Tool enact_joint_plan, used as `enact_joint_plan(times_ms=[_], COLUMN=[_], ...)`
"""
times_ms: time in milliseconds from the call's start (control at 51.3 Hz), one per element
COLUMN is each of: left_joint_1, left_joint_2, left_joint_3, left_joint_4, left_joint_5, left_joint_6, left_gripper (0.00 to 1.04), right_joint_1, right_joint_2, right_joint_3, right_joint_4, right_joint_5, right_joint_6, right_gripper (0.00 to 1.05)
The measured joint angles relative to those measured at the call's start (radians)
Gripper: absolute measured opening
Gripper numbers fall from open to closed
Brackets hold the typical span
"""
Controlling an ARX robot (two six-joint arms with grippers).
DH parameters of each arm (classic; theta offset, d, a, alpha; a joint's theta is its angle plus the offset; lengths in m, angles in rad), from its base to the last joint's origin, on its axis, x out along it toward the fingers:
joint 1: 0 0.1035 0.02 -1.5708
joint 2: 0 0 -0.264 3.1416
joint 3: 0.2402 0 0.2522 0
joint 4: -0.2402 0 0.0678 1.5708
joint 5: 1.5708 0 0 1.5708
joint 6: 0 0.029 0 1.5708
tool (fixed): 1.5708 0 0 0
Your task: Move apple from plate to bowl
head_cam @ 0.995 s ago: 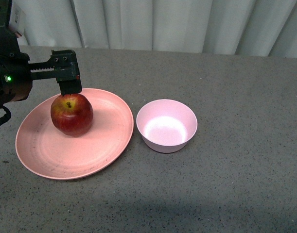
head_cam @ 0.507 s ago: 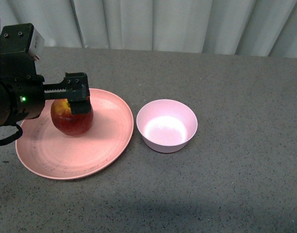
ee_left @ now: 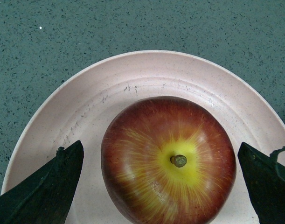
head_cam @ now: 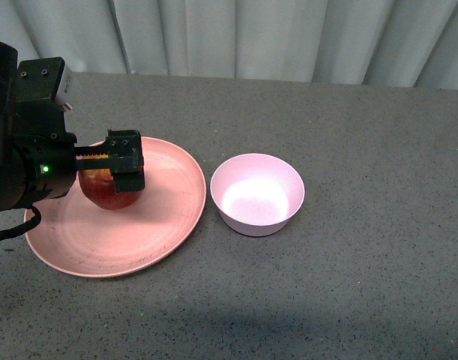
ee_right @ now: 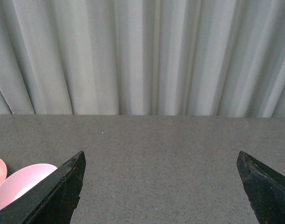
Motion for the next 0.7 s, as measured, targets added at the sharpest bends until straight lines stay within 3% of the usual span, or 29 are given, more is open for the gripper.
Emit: enact_joint_plan(times_ms=[351, 527, 702], left_joint_1=[-0.005, -0.006, -0.010], left_joint_2=[0.013, 0.013, 0.008], left_joint_3=[0.000, 0.000, 0.000], left_joint_4=[-0.002, -0.002, -0.006], left_joint_5=[0.002, 0.003, 0.015], left_joint_6=[0.008, 0.015, 0.010], left_gripper=[0.98, 0.78, 0.74], right_joint_1=[0.000, 0.000, 0.000], right_joint_2=[0.000, 0.000, 0.000], right_joint_3=[0.000, 0.000, 0.000], right_joint_4=[0.000, 0.000, 0.000], right_joint_5=[0.000, 0.000, 0.000], right_joint_6=[0.000, 0.000, 0.000], right_gripper=[0.95, 0.95, 0.95])
